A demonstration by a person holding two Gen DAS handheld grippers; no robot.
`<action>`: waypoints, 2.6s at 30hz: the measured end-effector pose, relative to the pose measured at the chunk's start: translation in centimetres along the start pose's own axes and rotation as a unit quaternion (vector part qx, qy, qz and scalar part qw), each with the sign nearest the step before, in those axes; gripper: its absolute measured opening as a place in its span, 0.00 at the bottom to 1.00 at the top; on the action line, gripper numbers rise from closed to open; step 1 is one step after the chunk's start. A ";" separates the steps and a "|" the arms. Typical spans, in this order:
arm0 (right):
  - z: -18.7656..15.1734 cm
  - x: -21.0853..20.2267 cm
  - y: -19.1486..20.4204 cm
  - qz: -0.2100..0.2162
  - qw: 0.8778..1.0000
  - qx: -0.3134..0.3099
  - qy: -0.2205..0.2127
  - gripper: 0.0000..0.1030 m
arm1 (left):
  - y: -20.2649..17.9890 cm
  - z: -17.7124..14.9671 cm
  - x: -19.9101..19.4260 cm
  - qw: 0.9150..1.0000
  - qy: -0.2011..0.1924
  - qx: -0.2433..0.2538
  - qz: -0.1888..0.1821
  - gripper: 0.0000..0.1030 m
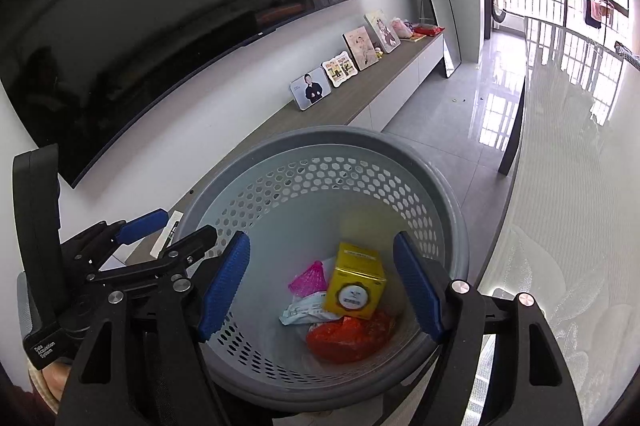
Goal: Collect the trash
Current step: 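Open both tools to drop the wipes packet and yellow box into the basket, then move both tools back over the table toward the pink wrapper and yellow lid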
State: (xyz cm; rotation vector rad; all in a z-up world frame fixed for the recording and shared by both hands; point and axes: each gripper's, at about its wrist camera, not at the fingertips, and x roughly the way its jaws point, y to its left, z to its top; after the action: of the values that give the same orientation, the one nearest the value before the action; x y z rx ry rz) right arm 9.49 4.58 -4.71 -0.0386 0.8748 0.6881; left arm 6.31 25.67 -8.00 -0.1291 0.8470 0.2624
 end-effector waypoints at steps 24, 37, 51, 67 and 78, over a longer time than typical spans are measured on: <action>-1.9 -3.8 -1.1 0.003 0.999 0.029 -0.018 0.69 | -1.4 -0.4 -5.4 0.999 -0.035 0.006 0.025 0.83; -5.5 -11.2 -7.3 -0.064 0.993 0.093 -0.043 0.69 | -9.7 0.2 -7.6 0.997 -0.056 0.044 -0.039 0.86; -10.6 -18.6 -19.7 -0.191 0.959 0.203 -0.052 0.69 | -22.5 0.5 -7.4 0.984 -0.046 0.120 -0.121 0.86; -8.7 -18.7 -29.7 -0.243 0.936 0.252 -0.050 0.69 | -30.1 0.3 -4.8 0.984 -0.033 0.128 -0.120 0.88; -5.8 -15.9 -32.5 -0.258 0.929 0.264 -0.039 0.69 | -31.1 0.3 -2.9 0.986 -0.034 0.125 -0.103 0.90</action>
State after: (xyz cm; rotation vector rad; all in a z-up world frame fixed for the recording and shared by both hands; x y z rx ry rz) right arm 16.97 -31.28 -4.95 0.2340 0.8989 -0.0511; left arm 13.39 -4.66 -5.40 0.0270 0.7850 -0.0336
